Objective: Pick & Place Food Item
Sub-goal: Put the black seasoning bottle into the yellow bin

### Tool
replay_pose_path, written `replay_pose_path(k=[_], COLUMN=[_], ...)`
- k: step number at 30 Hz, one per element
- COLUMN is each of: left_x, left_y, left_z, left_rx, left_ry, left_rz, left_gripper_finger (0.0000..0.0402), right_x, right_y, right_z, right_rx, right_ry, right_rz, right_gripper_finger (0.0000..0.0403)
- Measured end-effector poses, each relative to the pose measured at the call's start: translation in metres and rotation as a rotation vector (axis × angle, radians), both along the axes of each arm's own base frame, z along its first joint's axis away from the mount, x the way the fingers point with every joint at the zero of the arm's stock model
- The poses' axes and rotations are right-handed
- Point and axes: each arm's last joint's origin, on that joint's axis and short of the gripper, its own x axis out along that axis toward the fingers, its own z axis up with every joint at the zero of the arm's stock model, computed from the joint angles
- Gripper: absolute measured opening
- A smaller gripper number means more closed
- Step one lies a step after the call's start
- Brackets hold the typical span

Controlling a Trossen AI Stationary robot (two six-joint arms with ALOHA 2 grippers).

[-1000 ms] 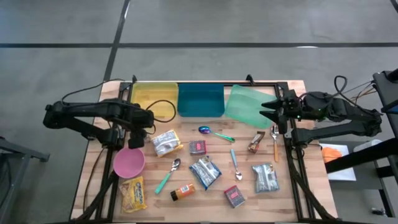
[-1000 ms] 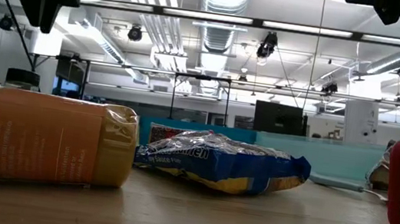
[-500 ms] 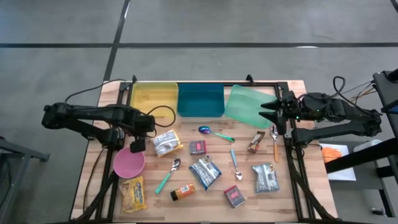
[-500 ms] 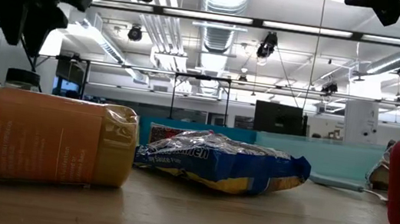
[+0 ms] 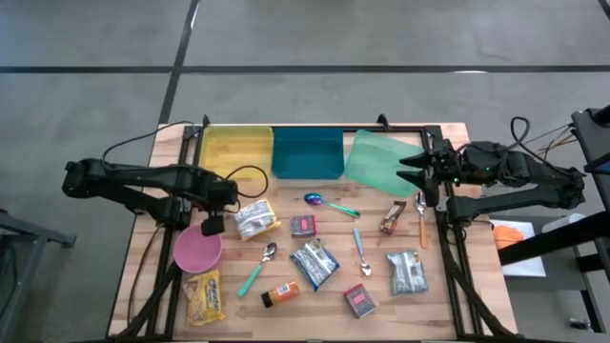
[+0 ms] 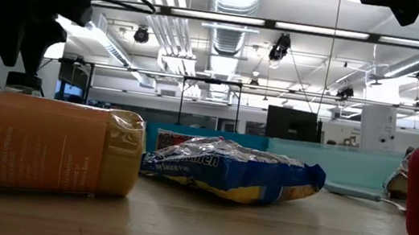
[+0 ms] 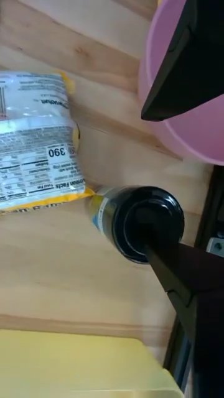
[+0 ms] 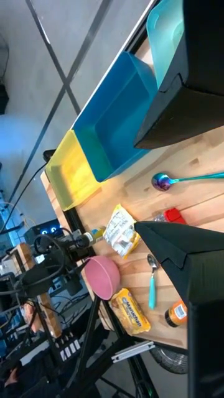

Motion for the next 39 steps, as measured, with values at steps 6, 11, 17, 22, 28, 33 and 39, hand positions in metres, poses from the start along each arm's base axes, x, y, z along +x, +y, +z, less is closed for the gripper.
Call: replay_pose_path(k=[6,11,17,22,28,33,39], left_x=[0.002,0.003,0.002,-0.002,-0.009,-0.010,-0.009], left_y=[0.001,0.001,0.001,0.004,0.014,0.016,0.016], left_z=[0.000,0.005,0.005,-0.001,-0.005,-0.007,-0.008], left_rx=[0.031,0.031,0.045,0.055,0.070,0.026,0.027], left_ry=[-0.018,-0.035,-0.023,0.006,-0.021,-0.034,-0.038], left_rz=[-0.012,-0.014,-0.030,-0.021,0.045,0.050,0.039], left_gripper_finger=[0.0337,0.0337,0.0337,0.0337,0.0337,0.0337,0.0337], right_x=[0.000,0.000,0.000,0.000,0.000,0.000,0.000], right_y=[0.000,0.000,0.000,0.000,0.000,0.000,0.000], right_z=[0.000,0.000,0.000,0.000,0.000,0.000,0.000], right_rx=[0.000,0.001,0.001,0.002,0.003,0.004,0.004], right_ry=[-0.004,-0.005,-0.005,-0.005,-0.005,-0.005,-0.005], right_rz=[0.000,0.000,0.000,0.003,0.006,0.007,0.007], right_gripper_finger=[0.0197,0.0197,0.0197,0.0197,0.0197,0.0197,0.0197])
